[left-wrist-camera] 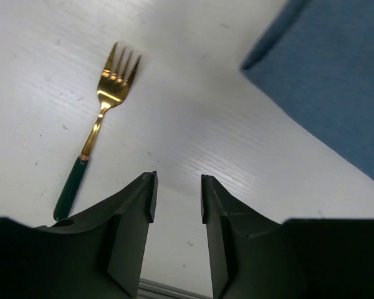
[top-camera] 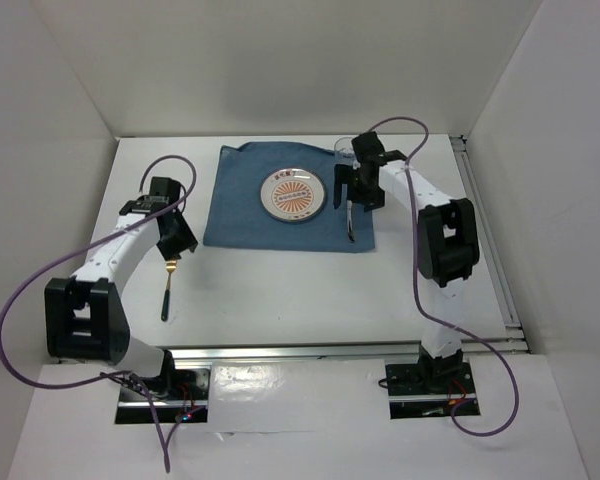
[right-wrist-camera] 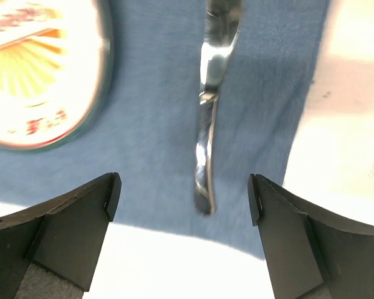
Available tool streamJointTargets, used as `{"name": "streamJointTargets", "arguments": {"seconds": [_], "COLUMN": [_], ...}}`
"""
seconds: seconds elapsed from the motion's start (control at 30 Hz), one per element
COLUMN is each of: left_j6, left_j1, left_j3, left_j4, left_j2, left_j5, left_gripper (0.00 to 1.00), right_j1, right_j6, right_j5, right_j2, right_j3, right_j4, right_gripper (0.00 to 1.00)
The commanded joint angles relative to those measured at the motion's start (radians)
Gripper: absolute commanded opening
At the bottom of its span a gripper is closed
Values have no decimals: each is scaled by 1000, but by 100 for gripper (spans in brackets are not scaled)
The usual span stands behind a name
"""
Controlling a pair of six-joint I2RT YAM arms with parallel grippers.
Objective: Set the dinner table for one person
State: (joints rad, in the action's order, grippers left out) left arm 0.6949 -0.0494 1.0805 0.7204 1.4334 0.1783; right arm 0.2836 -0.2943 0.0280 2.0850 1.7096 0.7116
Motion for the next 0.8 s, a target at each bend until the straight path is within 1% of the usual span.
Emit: {"name": "streamJointTargets", "arguments": {"seconds": [0.0,0.03,0.13,0.27,0.3,0.33,0.4,0.57,0.77], "left_j6": [81,98,107,85,84,84,75,65,45], "left_j1": [46,58,115,186,203,227,237,266,275], "left_j3": [-19,-39,-96,-106,-106,-106,-117,-139,-169], "left_j4": [91,91,70,37,37,37,37,27,-3], "left_j2": [78,78,55,39,39,48,70,101,180], "left_j5": [61,52,52,52,52,52,23,12,-72], "left_gripper": [50,50,58,66,70,71,71,71,69], "right_j1": [25,25,35,45,45,45,45,54,54], "right_j6": [-8,-8,-17,-17,-17,-26,-26,-26,-26], "right_j5": [-17,-17,-17,16,16,16,16,27,27], "right_j2": [-175,-193,-264,-312,-321,-321,-321,-330,-330], "right_j3": [-34,-48,-109,-160,-160,-171,-171,-182,-153], "right_j4": [-15,-15,-35,-60,-60,-60,-60,-60,-60], "right_gripper": [95,95,95,95,95,95,95,95,95]}}
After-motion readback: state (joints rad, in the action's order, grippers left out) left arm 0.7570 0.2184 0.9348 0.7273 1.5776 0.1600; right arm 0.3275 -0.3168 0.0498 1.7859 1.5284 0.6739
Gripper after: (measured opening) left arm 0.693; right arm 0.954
